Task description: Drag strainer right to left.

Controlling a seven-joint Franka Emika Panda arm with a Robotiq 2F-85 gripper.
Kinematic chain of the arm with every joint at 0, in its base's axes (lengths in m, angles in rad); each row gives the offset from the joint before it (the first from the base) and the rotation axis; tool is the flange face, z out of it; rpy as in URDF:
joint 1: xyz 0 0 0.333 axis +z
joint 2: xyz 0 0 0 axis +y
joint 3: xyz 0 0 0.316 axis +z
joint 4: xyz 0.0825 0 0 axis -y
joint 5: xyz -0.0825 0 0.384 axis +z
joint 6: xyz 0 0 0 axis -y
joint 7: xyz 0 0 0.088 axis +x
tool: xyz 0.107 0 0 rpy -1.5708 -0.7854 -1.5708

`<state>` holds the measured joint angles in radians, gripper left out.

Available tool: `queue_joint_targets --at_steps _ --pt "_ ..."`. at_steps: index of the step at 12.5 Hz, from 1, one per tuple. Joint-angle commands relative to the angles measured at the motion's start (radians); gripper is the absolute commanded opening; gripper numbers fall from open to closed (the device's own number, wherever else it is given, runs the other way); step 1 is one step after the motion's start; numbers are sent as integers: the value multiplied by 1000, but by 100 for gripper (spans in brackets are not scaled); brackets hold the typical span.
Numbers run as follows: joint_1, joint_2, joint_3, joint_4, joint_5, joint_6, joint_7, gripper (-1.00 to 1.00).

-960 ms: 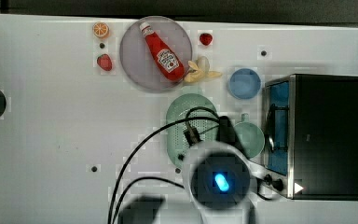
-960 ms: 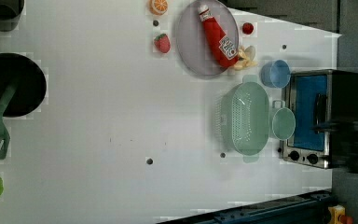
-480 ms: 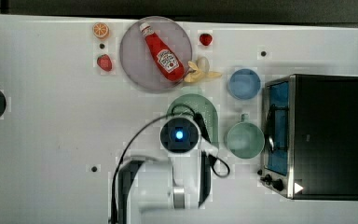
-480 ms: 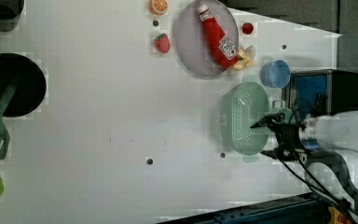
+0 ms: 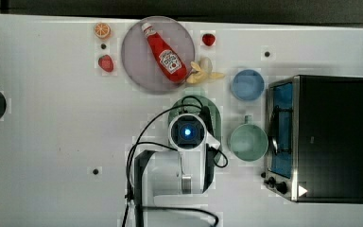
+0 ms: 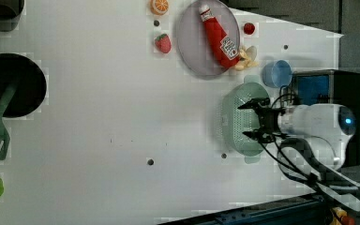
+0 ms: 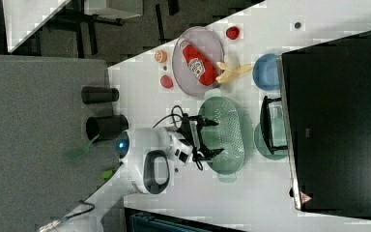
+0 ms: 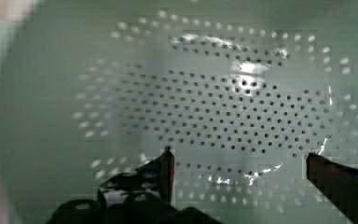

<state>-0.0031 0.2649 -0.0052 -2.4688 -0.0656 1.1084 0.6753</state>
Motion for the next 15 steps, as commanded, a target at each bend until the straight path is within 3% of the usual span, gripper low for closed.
queue_joint_targets --at_steps 1,10,15 --pt "17 30 27 -13 15 72 178 100" --pt "93 105 44 8 19 137 189 100" --pt "171 129 57 46 21 134 350 100"
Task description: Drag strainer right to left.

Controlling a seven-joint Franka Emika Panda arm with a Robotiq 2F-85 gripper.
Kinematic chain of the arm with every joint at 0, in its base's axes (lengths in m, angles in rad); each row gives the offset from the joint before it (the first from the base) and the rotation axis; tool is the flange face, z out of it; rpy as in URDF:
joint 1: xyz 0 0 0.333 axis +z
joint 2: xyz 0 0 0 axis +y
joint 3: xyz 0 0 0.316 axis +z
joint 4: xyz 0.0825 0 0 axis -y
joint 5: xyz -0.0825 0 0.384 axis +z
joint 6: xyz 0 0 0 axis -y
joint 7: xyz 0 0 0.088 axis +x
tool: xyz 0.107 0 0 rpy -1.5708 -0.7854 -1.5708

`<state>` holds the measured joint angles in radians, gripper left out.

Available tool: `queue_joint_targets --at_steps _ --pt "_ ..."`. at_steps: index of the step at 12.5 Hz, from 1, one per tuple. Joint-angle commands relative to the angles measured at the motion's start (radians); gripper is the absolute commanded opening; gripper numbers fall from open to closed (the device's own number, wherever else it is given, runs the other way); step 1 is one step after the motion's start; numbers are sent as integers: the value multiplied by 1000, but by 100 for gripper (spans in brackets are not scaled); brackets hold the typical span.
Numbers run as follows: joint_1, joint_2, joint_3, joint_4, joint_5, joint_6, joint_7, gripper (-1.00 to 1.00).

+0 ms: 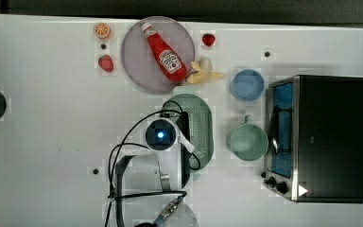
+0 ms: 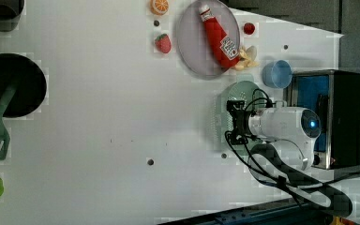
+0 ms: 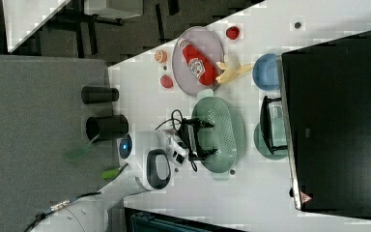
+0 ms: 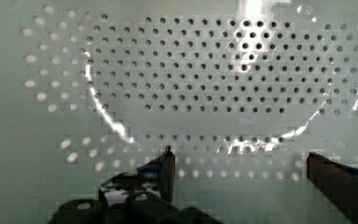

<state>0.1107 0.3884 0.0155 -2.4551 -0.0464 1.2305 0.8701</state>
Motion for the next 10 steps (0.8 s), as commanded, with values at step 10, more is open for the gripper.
queue_joint_targets --at_steps 10 --pt "228 48 47 105 31 0 277 100"
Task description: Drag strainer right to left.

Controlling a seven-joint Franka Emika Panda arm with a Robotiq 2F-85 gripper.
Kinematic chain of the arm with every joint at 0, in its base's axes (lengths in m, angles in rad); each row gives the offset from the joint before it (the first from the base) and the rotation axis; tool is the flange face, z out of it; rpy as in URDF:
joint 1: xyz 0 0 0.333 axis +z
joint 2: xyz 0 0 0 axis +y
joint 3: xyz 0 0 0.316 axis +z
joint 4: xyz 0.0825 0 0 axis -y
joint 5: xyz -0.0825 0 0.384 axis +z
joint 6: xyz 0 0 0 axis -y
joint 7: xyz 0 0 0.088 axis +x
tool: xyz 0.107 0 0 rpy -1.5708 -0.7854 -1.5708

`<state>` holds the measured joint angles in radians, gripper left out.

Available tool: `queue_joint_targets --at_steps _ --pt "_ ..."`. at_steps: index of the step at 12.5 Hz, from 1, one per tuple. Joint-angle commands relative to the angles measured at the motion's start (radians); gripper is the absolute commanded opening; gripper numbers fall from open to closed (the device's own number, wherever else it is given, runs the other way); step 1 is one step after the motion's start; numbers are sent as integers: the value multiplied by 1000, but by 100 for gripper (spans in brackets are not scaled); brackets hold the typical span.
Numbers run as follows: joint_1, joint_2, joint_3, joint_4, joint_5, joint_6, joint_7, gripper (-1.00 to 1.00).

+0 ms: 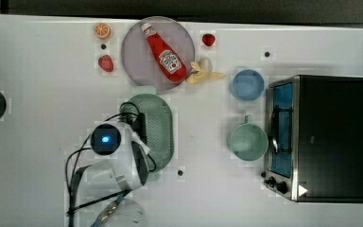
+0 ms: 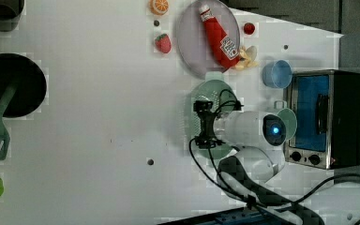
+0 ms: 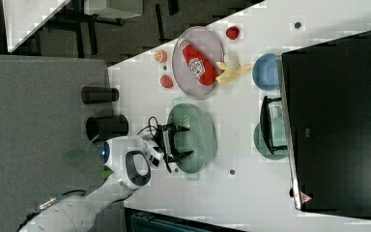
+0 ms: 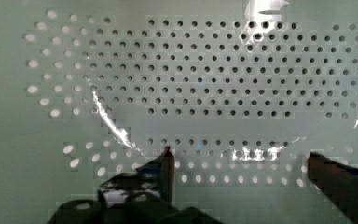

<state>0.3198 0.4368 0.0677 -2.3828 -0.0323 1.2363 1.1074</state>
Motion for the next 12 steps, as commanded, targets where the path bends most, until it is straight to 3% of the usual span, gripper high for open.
queue_joint_targets --at_steps 1,12 --pt "33 10 -4 49 39 -17 40 100" --pt "203 147 4 316 232 -172 43 100"
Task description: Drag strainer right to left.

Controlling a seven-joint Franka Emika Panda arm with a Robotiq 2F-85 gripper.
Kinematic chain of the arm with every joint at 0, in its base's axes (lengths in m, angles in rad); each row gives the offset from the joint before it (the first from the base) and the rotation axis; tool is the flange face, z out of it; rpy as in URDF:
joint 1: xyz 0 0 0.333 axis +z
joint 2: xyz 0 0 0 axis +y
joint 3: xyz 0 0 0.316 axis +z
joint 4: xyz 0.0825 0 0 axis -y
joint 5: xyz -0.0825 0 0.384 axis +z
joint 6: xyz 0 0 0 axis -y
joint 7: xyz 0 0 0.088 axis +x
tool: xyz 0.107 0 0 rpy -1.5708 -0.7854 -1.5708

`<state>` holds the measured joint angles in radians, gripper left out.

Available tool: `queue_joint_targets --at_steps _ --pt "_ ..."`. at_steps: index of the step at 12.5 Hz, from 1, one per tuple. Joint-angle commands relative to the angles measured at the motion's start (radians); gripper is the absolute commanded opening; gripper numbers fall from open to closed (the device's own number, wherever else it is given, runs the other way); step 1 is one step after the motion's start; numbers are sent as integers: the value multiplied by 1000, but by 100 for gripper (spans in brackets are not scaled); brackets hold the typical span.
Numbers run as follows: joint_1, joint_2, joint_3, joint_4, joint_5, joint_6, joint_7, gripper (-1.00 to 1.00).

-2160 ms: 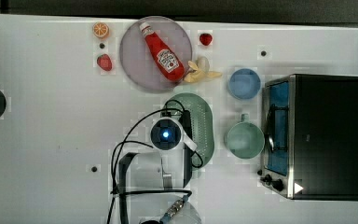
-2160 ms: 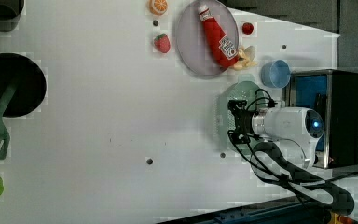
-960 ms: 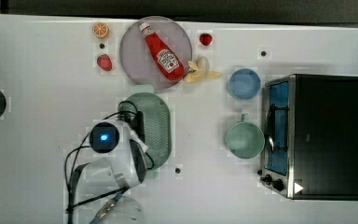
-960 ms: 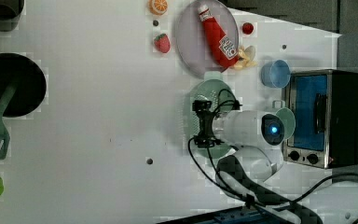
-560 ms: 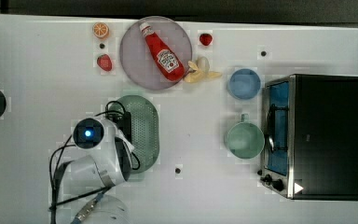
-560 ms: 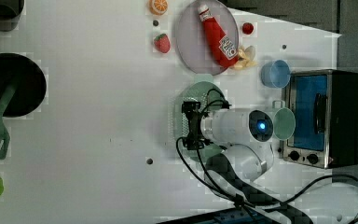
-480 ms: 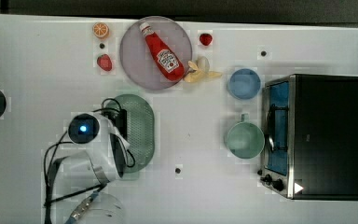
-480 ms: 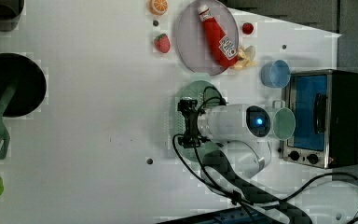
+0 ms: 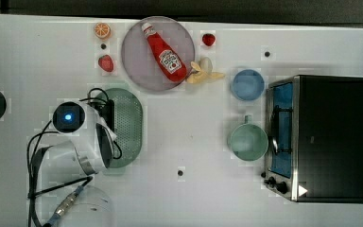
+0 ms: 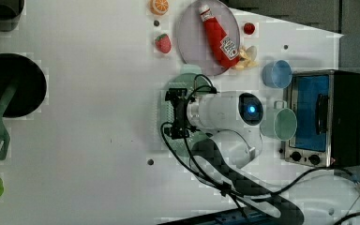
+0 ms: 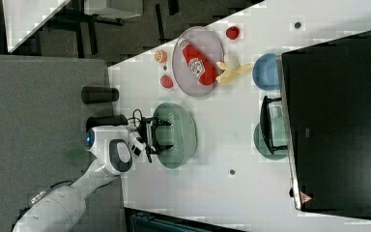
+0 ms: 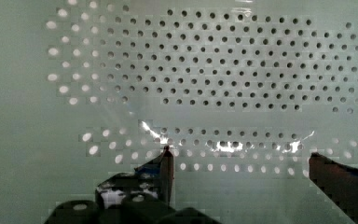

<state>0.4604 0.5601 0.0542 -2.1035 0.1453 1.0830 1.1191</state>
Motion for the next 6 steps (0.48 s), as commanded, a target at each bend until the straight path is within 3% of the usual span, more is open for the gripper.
queue_joint_targets --at_steps 1,6 --pt "73 35 17 55 70 -19 32 100" --pt "125 72 18 118 127 -20 115 100"
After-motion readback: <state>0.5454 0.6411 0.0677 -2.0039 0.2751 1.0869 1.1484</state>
